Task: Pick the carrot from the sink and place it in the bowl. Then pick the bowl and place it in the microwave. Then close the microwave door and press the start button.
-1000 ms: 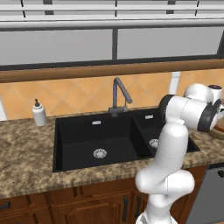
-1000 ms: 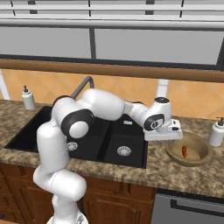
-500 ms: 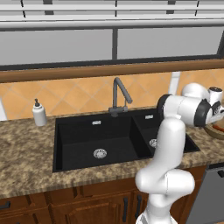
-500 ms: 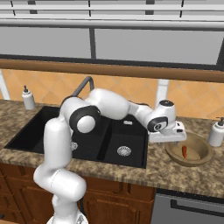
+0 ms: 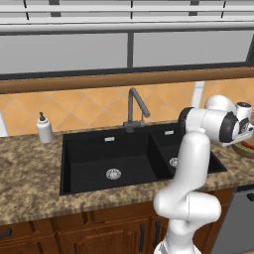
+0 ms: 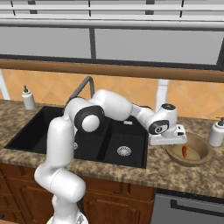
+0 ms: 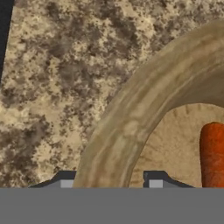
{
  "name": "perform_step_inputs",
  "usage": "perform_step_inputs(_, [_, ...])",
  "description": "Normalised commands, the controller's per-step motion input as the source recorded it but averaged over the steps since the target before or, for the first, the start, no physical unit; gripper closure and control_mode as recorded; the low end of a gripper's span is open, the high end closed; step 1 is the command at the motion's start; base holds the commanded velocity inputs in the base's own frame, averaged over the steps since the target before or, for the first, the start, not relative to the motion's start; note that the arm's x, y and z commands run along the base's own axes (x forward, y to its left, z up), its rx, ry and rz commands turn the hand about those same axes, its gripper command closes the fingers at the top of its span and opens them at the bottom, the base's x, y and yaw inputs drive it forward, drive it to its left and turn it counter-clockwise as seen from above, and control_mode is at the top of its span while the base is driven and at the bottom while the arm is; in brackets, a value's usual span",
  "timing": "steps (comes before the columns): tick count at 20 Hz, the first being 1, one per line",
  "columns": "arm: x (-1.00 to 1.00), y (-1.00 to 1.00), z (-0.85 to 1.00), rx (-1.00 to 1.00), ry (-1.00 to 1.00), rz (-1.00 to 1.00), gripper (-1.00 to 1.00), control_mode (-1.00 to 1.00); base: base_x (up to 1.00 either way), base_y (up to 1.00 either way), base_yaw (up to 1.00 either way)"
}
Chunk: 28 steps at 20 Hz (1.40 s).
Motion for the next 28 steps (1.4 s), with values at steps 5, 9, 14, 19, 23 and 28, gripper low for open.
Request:
perform_step_inputs(5, [0.00, 0.00, -0.03, 0.00, 0.01, 0.00, 1.00, -1.00, 0.00, 0.00, 0.00])
perform_step_inputs(9, [-0.15, 0.20, 0.05, -0.01, -0.07, 0.00, 1.00, -1.00, 0.00, 0.00, 0.00])
perform_step_inputs(14, [-0.30, 0.32, 0.58, -0.08, -0.14, 0.09, 1.00, -1.00, 0.00, 0.00, 0.00])
perform_step_inputs(19, [-0.34, 0.45, 0.75, -0.12, -0.01, 0.24, 1.00, -1.00, 0.00, 0.00, 0.00])
perform_step_inputs(23, [-0.49, 0.57, 0.88, -0.01, 0.03, 0.30, 1.00, -1.00, 0.00, 0.00, 0.00])
perform_step_inputs(28, [-0.57, 0.71, 0.81, 0.00, 0.06, 0.33, 1.00, -1.00, 0.00, 0.00, 0.00])
